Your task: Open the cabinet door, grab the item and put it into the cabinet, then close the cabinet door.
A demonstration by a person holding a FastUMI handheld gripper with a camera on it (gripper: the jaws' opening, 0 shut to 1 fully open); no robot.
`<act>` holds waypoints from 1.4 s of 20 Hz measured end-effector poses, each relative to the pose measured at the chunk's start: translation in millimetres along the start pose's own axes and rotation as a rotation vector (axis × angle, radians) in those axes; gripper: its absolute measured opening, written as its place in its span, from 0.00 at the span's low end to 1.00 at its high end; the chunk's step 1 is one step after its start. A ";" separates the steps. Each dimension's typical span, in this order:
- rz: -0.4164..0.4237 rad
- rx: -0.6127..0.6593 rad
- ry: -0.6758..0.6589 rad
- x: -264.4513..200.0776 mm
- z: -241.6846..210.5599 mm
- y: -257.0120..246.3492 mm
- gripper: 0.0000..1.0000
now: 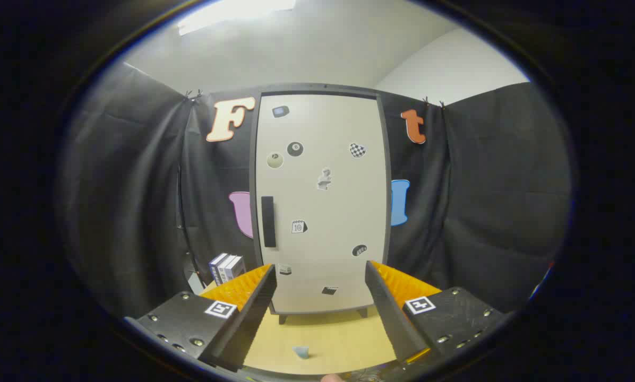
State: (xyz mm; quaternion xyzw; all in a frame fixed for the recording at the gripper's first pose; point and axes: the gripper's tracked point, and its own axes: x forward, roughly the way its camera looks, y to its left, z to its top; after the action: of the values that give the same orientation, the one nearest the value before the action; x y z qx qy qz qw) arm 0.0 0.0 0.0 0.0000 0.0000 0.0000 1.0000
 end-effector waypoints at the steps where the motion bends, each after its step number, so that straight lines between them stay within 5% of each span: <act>1: -0.004 -0.007 0.002 0.7 -1.6 0.6 1.00; 20: -0.012 0.001 0.014 10.1 -4.4 6.6 0.99; 28: 0.046 0.001 0.029 70.0 -13.9 46.4 0.99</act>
State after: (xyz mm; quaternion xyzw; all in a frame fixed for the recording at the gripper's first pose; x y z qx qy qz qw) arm 70.0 46.4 -13.9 0.0005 0.0144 0.0228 0.9996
